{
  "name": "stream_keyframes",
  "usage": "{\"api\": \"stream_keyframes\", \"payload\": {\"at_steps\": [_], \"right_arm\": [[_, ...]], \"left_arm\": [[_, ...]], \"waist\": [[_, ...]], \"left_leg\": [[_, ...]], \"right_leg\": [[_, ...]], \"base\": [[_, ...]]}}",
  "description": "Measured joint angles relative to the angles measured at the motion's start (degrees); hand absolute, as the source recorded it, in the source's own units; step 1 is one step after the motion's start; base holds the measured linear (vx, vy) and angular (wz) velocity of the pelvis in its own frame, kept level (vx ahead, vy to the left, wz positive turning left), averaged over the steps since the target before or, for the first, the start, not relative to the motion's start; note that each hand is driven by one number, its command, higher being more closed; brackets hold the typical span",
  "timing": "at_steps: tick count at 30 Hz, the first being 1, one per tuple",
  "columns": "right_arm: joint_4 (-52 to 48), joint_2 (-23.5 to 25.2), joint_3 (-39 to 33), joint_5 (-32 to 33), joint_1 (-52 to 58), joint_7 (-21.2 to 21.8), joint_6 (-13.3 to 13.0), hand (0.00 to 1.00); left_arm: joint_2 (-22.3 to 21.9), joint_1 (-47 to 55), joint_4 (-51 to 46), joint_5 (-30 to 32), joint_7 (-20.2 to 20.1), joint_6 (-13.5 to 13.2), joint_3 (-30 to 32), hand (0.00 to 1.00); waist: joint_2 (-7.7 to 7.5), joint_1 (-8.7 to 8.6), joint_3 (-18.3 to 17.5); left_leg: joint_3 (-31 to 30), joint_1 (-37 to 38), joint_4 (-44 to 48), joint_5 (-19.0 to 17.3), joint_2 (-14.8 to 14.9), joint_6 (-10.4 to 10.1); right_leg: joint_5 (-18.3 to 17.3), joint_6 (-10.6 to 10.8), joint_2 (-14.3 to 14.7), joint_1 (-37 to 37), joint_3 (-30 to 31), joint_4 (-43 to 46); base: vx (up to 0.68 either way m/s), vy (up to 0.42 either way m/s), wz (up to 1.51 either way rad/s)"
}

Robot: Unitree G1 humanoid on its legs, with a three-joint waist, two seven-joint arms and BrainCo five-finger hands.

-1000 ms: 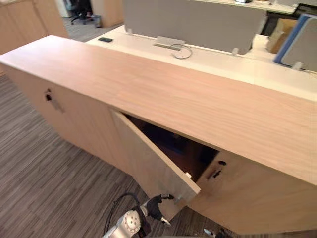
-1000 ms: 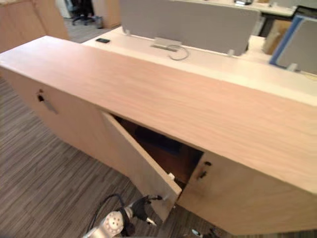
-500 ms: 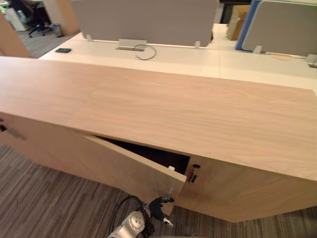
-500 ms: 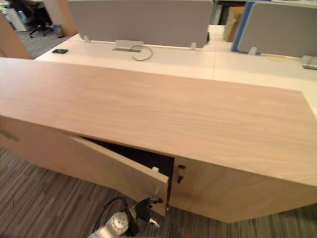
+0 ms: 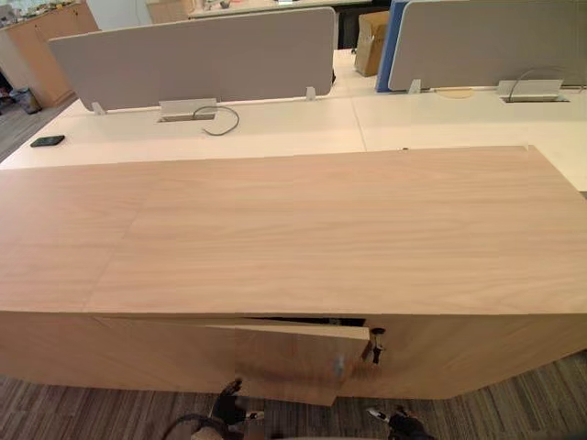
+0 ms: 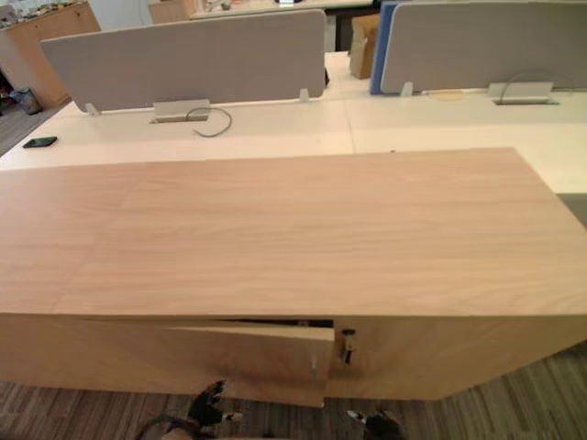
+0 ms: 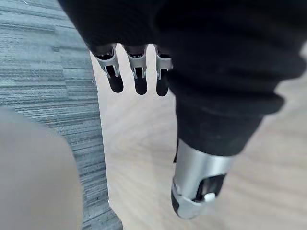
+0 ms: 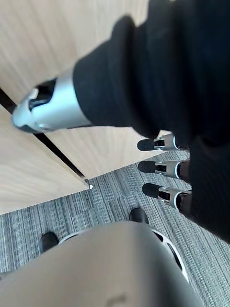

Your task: Walk over to the cabinet, pick up the folder, carry it to the office cabinet, place the folder inside the office cabinet, then close the office cabinet door

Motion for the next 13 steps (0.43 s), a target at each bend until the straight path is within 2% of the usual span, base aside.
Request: {"api": "stream_keyframes", "payload": {"at_steps": [2,6,8,11,13], "right_arm": [[-0.55,0.19,1.11,0.15,0.67,-0.03,-0.45,0.0],[-0.54,0.37,1.31,0.71,1.22,-0.04,-0.7,0.0],[-0.53,0.39,1.45,1.35,1.47,0.0,-0.69,0.0],[-0.52,0.3,1.99,2.39,1.68,0.22,-0.74,0.0],[-0.5,0.3,2.0,2.56,1.72,0.43,-0.92,0.0]], "left_arm": [[-0.11,-0.04,1.34,-0.71,0.81,-0.11,2.79,0.0],[-2.24,-0.21,5.5,-13.05,2.19,-0.22,9.71,0.0],[-2.77,0.15,6.85,-21.9,0.89,-0.23,12.84,0.0],[-3.27,0.93,7.43,-27.69,-1.46,-0.5,14.74,0.0],[-3.3,1.21,7.64,-29.41,-1.94,-0.63,15.15,0.0]], "waist": [[-0.71,-0.12,-0.15],[-0.91,-0.01,-0.82],[-1.05,0.34,-0.78],[-1.08,0.46,-0.85],[-1.17,0.47,-0.91]], "left_leg": [[-0.1,1.61,-2.83,1.28,0.2,-0.4],[-0.77,3.74,-6.85,3.23,1.55,-1.35],[-1.13,5.06,-8.53,3.97,2.59,-1.95],[-1.38,6.06,-10.66,5.31,2.83,-2.18],[-1.52,6.19,-11.92,6.22,2.83,-2.14]], "right_leg": [[0.08,0.16,0.32,0.77,-0.25,-0.68],[0.19,0.39,1.73,1.56,-1.58,-1.84],[0.18,0.38,2.56,2.53,-2.23,-2.16],[0.17,0.36,3.06,2.71,-2.74,-2.45],[0.2,0.35,3.2,2.61,-3.13,-2.61]], "base": [[0.06,-0.088,-0.09],[0.02,-0.121,0.06],[-0.01,-0.114,0.07],[-0.05,-0.042,0.03],[-0.05,-0.006,0.08]]}}
